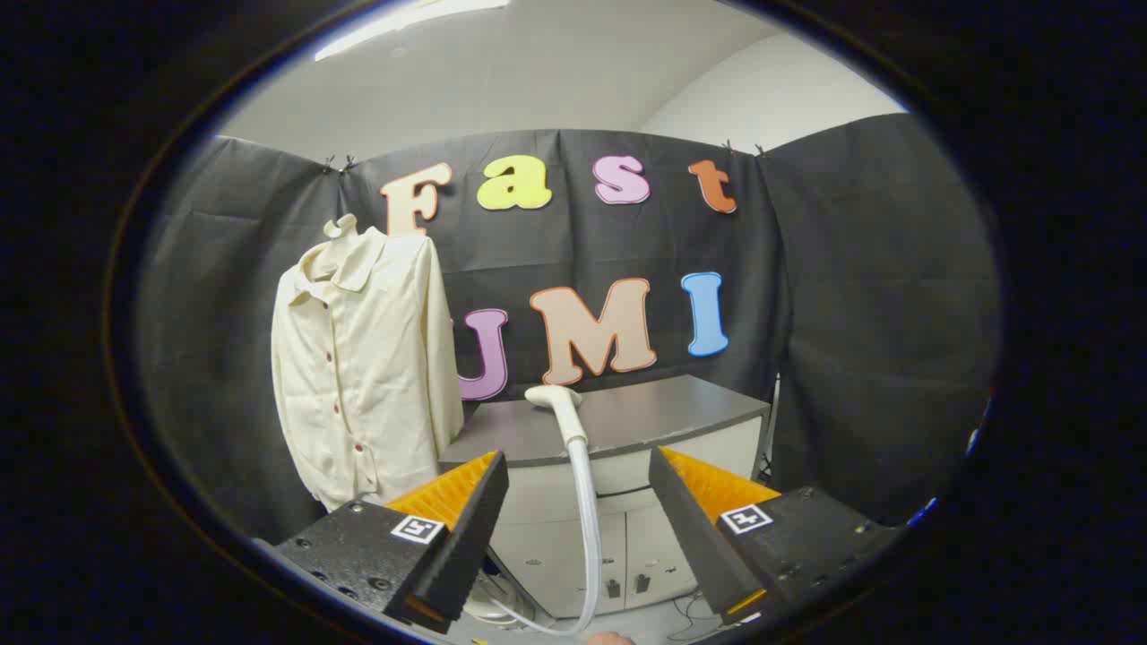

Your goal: Iron the clothes twice with a garment steamer, once on the left side and once on the right side.

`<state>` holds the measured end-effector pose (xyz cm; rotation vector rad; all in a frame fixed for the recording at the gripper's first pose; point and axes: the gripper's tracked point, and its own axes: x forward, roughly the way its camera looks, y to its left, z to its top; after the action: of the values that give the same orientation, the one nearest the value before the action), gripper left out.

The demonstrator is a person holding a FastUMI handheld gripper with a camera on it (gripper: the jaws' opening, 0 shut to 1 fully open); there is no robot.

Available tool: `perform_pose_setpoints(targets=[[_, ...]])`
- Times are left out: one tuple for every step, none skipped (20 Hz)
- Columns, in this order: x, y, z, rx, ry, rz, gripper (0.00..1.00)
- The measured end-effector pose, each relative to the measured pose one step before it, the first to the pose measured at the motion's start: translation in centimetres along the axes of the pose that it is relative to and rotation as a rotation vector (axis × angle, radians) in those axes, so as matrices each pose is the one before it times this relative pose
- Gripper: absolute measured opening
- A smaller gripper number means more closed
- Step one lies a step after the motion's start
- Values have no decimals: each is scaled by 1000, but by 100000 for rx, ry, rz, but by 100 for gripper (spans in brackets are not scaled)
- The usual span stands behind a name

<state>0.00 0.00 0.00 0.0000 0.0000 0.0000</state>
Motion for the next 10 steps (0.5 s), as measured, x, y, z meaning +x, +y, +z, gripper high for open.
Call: perform_pose_setpoints(targets=[[212,-74,-15,236,555,838,97],[272,26,-82,147,300,781,97],[382,-84,0,-141,183,436,97],[290,-177,127,-62,96,64,96],[254,-114,76,248,421,347,96],[283,150,-78,425,101,811,97],[301,136,143,396,133,1156,97],[328,-70,12,-31,273,568,97],[333,-63,-62,-349,765,557,97],[328,-36,-160,-280,821,365,97]])
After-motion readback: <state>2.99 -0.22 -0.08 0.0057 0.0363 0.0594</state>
